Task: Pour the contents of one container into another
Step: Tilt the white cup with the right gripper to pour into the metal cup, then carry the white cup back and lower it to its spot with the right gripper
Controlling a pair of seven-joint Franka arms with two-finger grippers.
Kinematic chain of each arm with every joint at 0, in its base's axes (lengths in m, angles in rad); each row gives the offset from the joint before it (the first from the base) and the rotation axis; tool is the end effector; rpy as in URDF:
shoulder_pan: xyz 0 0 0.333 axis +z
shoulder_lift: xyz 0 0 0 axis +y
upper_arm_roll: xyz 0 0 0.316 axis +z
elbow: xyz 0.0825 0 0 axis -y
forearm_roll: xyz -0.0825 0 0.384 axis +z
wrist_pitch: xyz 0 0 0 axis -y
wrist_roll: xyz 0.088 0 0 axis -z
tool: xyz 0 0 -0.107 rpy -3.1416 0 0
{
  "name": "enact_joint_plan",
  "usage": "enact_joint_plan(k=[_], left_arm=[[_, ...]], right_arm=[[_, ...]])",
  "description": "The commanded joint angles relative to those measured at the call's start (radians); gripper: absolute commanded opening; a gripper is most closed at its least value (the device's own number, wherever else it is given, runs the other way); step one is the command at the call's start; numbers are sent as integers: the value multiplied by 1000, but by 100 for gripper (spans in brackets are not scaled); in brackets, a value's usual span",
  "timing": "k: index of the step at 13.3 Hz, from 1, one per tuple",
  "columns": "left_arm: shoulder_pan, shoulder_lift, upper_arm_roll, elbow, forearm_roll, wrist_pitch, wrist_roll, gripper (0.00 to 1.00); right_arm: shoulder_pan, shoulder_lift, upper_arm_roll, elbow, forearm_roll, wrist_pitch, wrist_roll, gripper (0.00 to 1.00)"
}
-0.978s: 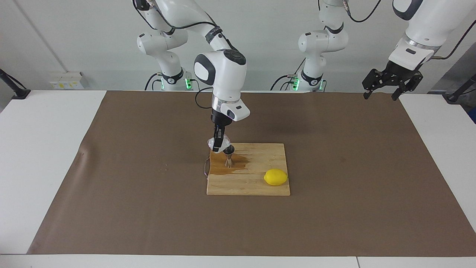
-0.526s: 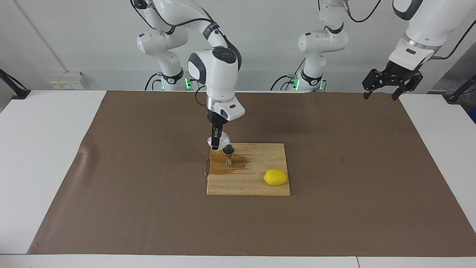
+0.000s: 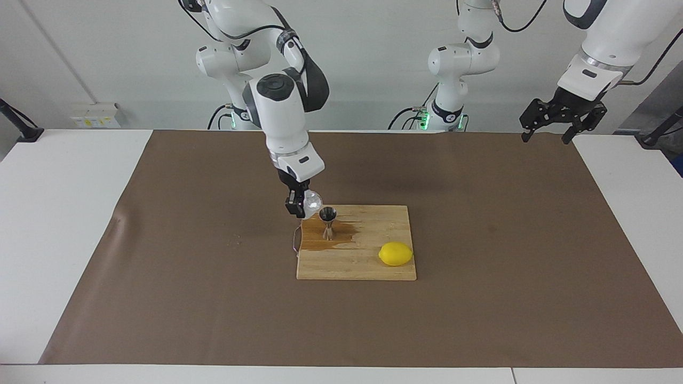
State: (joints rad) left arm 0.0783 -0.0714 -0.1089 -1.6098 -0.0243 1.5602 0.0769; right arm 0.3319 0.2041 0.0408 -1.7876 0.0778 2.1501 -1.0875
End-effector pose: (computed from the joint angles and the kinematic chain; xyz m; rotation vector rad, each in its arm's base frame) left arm 0.5309 -0.0211 0.6437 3.1208 -0.1684 0.0340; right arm 0.5888 0.2320 0.4526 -2.3598 -2.0309 -0.2733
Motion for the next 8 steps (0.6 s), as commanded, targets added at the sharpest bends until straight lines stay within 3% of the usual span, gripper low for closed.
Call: enact_joint_plan(k=[1, 6, 8], left_arm=[[-6, -24, 9, -22, -9, -6, 6, 100], [-6, -24, 9, -22, -11, -6, 6, 100], [-6, -24, 11, -22, -9, -6, 6, 100]], right_arm=[[-63, -12, 10, -42, 110, 66, -135, 49], [-189, -60, 10, -176, 333, 106, -452, 52], [-255, -72, 8, -226, 359, 103, -556, 52]])
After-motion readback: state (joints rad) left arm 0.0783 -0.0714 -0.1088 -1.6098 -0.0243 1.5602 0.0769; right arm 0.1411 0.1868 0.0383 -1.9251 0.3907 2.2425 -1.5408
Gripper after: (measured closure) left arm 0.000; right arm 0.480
